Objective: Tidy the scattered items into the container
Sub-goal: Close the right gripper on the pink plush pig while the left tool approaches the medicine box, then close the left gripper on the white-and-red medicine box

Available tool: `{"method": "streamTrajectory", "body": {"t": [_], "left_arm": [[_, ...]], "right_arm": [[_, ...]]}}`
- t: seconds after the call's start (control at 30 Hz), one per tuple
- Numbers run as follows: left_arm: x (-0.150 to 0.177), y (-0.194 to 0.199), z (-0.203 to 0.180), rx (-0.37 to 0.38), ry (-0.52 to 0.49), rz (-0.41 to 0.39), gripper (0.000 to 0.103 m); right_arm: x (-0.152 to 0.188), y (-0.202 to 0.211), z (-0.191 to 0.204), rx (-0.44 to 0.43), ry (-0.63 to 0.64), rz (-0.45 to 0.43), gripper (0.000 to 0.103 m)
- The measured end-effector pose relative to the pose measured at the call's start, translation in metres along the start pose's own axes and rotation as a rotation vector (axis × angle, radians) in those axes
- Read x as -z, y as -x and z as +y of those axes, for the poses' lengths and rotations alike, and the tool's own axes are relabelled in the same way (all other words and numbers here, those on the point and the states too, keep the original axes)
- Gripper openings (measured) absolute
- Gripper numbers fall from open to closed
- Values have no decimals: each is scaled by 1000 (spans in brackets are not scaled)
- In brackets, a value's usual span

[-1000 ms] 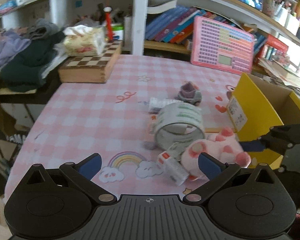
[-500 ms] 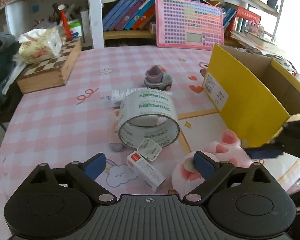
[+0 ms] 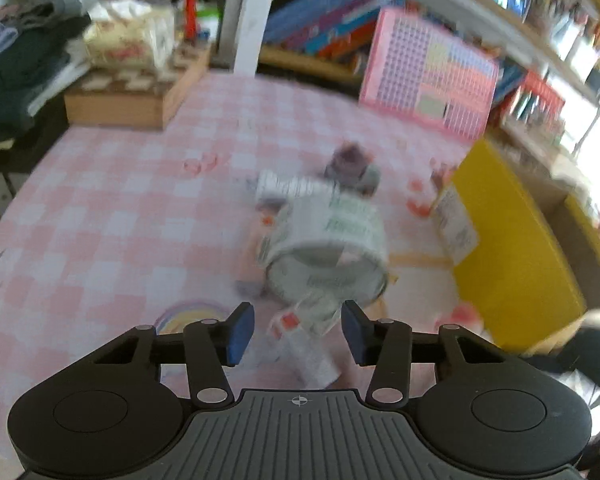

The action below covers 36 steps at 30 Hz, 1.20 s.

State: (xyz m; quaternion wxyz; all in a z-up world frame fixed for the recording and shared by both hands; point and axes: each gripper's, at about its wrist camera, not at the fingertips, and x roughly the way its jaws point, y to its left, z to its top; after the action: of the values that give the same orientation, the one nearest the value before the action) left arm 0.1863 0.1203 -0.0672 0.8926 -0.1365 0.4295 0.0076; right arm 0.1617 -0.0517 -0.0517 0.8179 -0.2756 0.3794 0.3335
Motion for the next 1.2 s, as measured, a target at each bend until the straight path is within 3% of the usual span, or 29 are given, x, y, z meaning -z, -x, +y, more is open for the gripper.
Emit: {"method": "streamTrajectory", "body": {"t": [0.07,0.17,0.37,0.43,0.57,0.7,0.8,1.2], "left_arm": [[5,-10,-1,10,-10,61,46],[8,-17,-5,5,-40,72,44],[7,-25,-1,-29,-66,76,25],[9,-24,0,-33,-72,74,14],[11,-19,12,-15,-31,73,13],[13,-8,19,7,9,53,13],[11,4,18,17,-1,22,13],[15,38,23,73,7,-10,13]], "right_arm": [[-3,2,3,7,27,-25,71],[-8,0,8,3,65,-35,72],[-18,-19,13,13,129,6,73],[-19,-27,15,23,149,24,76],[-18,-41,20,55,195,58,77],[-16,-48,24,95,232,51,63],[-18,-39,20,69,180,21,59],[-15,-2,20,-47,-12,-10,59]]}}
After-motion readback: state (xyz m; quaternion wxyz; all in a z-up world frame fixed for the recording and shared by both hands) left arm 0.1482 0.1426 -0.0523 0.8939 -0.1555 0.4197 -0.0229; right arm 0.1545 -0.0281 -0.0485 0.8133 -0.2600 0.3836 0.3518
